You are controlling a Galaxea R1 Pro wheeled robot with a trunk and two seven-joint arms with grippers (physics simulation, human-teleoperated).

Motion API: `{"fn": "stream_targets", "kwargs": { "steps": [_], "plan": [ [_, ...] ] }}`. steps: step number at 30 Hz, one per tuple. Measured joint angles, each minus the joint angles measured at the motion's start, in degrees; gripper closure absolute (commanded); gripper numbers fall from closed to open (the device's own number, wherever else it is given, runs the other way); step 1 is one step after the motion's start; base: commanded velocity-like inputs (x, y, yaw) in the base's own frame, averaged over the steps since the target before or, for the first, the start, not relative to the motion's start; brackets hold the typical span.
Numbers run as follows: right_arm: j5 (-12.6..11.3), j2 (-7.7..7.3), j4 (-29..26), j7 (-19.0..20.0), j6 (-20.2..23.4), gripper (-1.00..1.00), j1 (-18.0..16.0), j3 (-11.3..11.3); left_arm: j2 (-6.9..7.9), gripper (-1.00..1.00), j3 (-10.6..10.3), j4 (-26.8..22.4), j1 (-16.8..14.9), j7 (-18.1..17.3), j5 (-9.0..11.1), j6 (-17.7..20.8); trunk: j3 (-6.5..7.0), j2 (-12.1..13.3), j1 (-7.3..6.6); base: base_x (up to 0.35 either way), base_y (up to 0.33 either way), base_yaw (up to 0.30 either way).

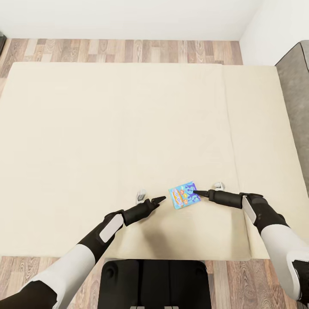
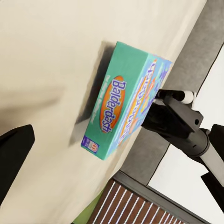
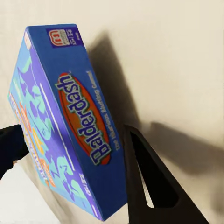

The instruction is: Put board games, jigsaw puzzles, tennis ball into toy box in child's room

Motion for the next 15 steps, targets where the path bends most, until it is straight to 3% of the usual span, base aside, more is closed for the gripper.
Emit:
{"fn": "stream_targets", "kwargs": {
  "steps": [10,15],
  "plan": [
    [0.0,1.53,-0.5,-0.2,0.22,-1.0,0.05,2.6,0.01,-1.0,0.04,-0.06,-0.01,-0.05,0.05,-0.14,0.0,0.0,-0.19,0.0,0.0,0.0],
    [0.13,3.07,-0.88,-0.5,0.34,-1.0,0.12,3.69,0.02,-1.0,0.05,-0.05,-0.01,-0.06,0.01,-0.2,0.0,0.0,-0.28,0.0,0.0,0.0]
  ]
}}
